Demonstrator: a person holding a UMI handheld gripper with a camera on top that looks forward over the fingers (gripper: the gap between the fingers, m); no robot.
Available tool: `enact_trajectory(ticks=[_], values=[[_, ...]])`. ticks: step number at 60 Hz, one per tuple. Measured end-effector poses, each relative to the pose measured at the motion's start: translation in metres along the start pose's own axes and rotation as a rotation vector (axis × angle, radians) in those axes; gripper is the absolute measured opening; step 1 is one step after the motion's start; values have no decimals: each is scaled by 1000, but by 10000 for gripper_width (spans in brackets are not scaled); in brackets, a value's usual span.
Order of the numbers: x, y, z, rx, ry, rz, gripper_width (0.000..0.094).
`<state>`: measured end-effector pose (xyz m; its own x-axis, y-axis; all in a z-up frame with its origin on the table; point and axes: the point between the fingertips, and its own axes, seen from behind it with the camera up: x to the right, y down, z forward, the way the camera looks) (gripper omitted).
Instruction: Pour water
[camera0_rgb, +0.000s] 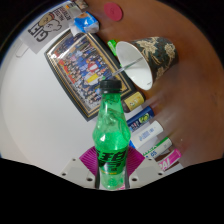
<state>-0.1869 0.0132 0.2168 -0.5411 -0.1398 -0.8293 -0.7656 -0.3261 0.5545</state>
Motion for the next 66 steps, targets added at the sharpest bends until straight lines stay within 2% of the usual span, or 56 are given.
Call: enact_trajectory(ticks=[17, 30, 37, 42, 52, 58, 66], values=[[4, -1, 0, -18, 69, -50, 329], [-27, -1, -3, -76, 151, -538, 328], [-71, -20, -13, -59, 170, -921, 329], [-106, -45, -26, -38, 168, -1160, 328], [-151, -115, -40, 42, 256, -1623, 327], [-163, -167, -43, 114, 367, -1875, 326], [-152, -231, -44, 153, 459, -2045, 327]])
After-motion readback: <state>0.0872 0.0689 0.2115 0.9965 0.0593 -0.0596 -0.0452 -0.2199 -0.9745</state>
